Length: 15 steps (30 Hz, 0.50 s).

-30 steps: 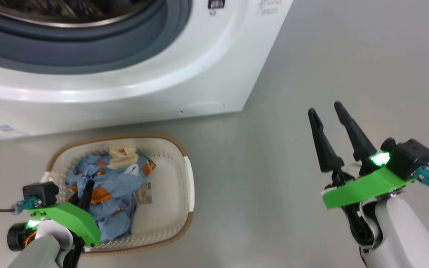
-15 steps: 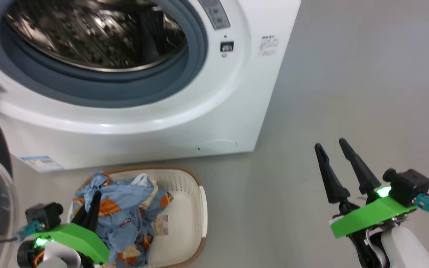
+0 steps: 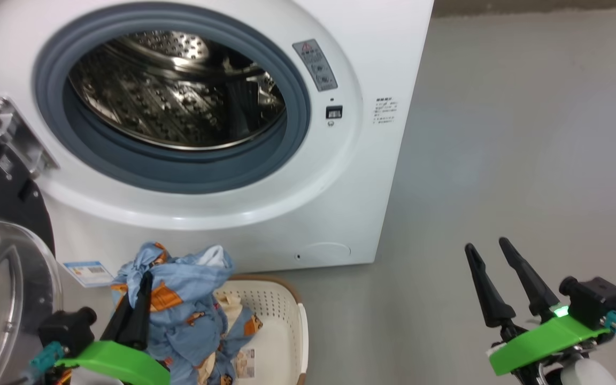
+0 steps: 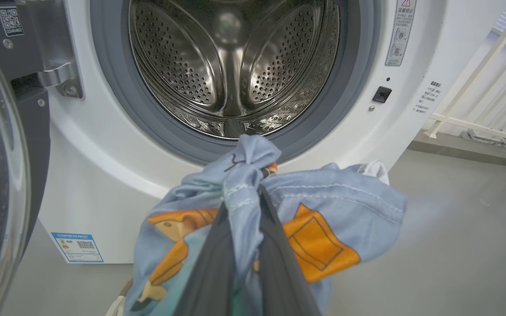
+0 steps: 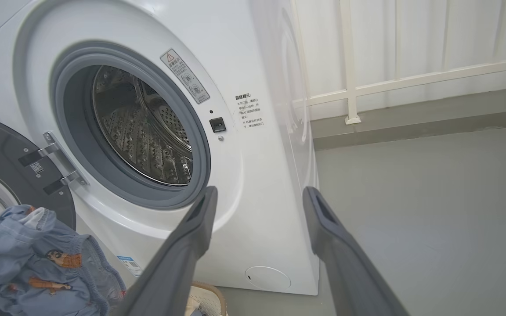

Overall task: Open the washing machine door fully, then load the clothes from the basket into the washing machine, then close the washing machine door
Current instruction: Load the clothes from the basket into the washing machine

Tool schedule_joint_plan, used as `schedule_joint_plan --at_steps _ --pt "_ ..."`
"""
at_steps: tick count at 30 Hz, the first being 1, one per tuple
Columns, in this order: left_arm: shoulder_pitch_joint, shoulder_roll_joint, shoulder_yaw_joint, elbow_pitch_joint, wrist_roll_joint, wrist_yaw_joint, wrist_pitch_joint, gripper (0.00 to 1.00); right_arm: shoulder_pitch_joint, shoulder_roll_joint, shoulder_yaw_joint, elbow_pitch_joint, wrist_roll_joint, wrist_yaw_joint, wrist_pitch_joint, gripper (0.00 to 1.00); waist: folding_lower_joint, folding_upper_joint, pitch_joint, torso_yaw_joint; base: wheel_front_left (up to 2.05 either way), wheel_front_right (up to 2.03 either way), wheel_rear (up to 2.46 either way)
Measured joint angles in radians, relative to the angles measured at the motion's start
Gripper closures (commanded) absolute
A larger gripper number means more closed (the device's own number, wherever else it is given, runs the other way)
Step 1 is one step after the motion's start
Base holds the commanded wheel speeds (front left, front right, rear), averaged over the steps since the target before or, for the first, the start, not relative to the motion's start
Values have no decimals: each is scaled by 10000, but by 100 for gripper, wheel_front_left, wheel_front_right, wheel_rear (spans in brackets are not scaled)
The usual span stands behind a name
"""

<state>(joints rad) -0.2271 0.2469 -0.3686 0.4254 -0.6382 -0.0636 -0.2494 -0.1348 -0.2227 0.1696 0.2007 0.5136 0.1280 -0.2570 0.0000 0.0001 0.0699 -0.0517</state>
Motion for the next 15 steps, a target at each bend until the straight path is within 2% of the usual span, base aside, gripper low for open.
schedule_joint_plan --at_steps 8,15 --pt "946 -150 311 -1626 575 424 -2 100 406 -102 -198 -6 35 0 0 0 0 0 -587 21 0 0 0" --pt "1193 -25 299 -2543 949 826 2 100 446 -217 -305 -65 35 0 0 0 0 0 -824 13 0 0 0"
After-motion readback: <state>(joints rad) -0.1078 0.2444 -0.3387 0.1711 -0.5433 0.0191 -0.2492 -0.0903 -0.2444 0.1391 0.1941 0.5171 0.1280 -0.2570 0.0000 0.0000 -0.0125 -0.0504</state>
